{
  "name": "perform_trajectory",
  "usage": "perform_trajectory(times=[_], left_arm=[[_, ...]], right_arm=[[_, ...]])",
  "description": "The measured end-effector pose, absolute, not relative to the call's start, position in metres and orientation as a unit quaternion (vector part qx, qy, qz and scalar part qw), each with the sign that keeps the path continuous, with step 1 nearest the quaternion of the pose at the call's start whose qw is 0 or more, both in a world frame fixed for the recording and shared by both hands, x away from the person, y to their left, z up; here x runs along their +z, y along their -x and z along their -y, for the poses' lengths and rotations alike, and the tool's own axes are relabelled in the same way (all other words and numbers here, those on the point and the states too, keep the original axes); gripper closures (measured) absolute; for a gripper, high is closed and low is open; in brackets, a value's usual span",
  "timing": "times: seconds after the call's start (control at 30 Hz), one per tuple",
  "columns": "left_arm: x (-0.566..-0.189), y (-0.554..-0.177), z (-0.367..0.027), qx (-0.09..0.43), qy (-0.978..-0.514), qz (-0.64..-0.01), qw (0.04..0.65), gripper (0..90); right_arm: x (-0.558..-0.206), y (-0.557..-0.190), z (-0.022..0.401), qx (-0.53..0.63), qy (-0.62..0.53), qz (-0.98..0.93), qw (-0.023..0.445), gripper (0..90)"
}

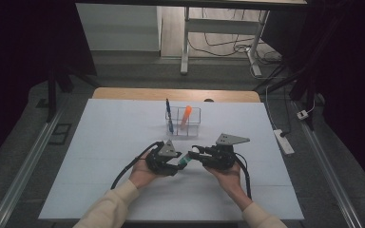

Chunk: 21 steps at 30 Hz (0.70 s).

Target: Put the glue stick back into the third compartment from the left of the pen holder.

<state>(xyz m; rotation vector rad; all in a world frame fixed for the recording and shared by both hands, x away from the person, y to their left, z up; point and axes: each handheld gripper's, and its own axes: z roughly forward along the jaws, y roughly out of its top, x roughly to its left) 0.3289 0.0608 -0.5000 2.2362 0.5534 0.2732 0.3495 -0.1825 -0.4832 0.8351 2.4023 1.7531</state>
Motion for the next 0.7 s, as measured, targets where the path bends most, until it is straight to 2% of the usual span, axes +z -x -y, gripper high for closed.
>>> perform_trajectory(times=[0.3, 0.7], left_arm=[[-0.494, -0.32, -0.081, 0.111, -0.873, -0.246, 0.405, 39.3], [-0.49, -0.3, -0.123, 0.112, -0.864, -0.276, 0.407, 37.0]], right_arm=[[-0.478, -0.35, 0.189, 0.573, -0.273, -0.771, 0.04, 64.4], [-0.467, -0.354, 0.197, 0.576, -0.276, -0.767, 0.064, 64.4]])
